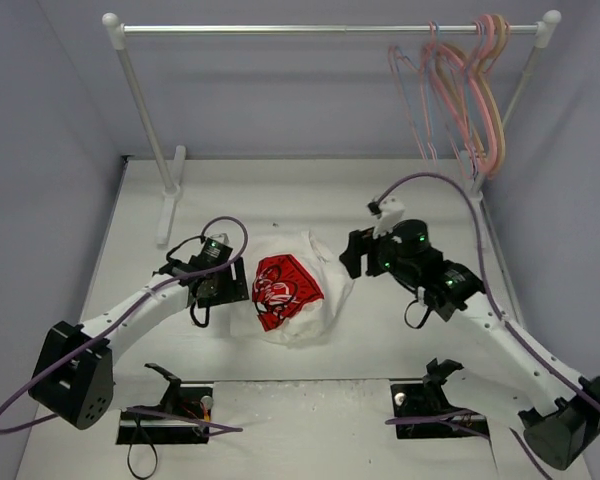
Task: Place the t-shirt on the hanger
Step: Grab a hanger with the right arm
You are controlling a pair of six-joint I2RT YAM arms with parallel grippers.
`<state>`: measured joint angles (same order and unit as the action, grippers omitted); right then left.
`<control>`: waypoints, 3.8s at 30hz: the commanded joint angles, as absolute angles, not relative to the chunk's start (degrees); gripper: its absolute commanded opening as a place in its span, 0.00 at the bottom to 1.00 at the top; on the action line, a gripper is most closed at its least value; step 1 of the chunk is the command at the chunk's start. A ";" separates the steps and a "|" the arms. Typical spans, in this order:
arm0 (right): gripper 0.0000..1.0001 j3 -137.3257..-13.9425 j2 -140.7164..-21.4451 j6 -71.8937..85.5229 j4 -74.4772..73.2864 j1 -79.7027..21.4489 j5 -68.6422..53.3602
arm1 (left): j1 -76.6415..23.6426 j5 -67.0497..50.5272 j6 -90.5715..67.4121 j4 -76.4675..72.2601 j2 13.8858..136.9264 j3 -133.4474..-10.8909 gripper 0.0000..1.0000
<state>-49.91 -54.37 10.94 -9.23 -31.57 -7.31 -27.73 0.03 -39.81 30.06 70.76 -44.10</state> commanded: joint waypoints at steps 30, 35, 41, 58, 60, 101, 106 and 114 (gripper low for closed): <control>0.49 -38.50 -77.42 22.50 12.56 -32.87 -1.21 | -26.72 -3.07 -24.27 36.74 79.57 -72.48 0.66; 0.55 -37.01 -82.08 24.17 16.87 -32.87 -3.07 | -26.81 -5.70 -16.90 37.44 98.30 -88.48 0.67; 0.56 -36.21 -85.16 25.49 19.25 -32.96 -4.31 | -27.25 -6.68 -11.96 41.66 112.74 -100.45 0.67; 0.00 -43.82 -83.86 18.03 13.81 -34.27 -2.38 | -29.53 -0.71 -12.57 38.32 111.72 -96.32 0.00; 0.00 -48.75 -81.75 12.41 8.82 -35.50 2.70 | -29.27 1.57 -12.13 38.84 107.07 -98.16 0.00; 0.64 -79.84 -67.13 -1.75 -13.44 -35.72 7.40 | -23.04 5.64 -19.78 43.42 73.30 -78.40 0.69; 0.65 -91.39 -71.27 -5.44 -14.41 -29.01 3.08 | -18.46 -1.40 -19.86 39.38 72.16 -72.62 0.69; 0.59 -100.28 -76.81 -10.55 -13.98 -19.02 0.53 | -17.14 -0.88 -18.02 37.88 70.31 -68.38 0.70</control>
